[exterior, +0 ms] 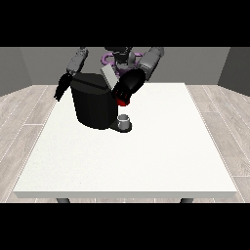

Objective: Insert the coffee pod into the coffee machine and close the lid

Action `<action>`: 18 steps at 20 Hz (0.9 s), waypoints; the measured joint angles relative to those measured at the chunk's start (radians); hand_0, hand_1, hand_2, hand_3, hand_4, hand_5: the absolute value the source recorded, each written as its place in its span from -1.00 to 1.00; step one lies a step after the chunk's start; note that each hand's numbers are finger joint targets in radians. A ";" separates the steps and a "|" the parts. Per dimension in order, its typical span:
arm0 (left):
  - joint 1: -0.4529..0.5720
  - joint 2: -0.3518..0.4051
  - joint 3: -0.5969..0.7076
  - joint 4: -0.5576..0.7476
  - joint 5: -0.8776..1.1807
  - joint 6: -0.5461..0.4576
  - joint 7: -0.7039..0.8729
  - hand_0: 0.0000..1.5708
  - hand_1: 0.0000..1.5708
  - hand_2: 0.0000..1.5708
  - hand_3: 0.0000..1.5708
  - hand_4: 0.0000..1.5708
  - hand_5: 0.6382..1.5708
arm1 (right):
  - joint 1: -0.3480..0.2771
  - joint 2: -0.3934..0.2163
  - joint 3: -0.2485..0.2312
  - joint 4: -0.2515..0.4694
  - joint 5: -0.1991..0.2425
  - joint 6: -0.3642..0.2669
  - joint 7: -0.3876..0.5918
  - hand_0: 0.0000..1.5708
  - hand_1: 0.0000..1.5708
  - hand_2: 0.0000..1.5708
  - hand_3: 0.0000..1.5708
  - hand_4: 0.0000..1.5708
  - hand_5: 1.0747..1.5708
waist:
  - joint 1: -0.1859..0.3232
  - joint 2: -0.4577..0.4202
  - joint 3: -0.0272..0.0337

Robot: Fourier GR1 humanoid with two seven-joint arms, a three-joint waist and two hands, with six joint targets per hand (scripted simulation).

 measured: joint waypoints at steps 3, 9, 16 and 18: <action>0.000 0.008 -0.005 0.001 -0.015 0.006 0.002 -1.00 -1.00 -0.25 -0.42 -1.00 1.00 | -0.010 -0.008 -0.007 0.002 -0.004 0.005 0.006 -1.00 -1.00 -1.00 -1.00 -0.74 1.00 | 0.000 0.000 -0.0003; 0.009 0.006 0.001 0.005 -0.025 0.028 0.004 -1.00 -1.00 -0.45 -0.58 -1.00 1.00 | 0.002 -0.004 -0.008 0.012 0.004 -0.006 0.010 -1.00 -1.00 -1.00 -1.00 -1.00 1.00 | 0.013 -0.016 -0.0003; 0.048 -0.028 0.003 0.012 -0.023 0.016 0.027 -1.00 -1.00 -1.00 -1.00 -1.00 1.00 | 0.051 -0.011 -0.035 0.060 -0.022 0.008 -0.011 -1.00 -1.00 -1.00 -1.00 -1.00 1.00 | 0.055 -0.084 -0.0014; 0.065 -0.052 -0.001 0.001 -0.017 0.002 0.034 -1.00 -1.00 -1.00 -1.00 -1.00 1.00 | 0.057 -0.022 -0.063 0.095 -0.036 0.007 -0.022 -1.00 -1.00 -1.00 -1.00 -1.00 1.00 | 0.092 -0.112 -0.0013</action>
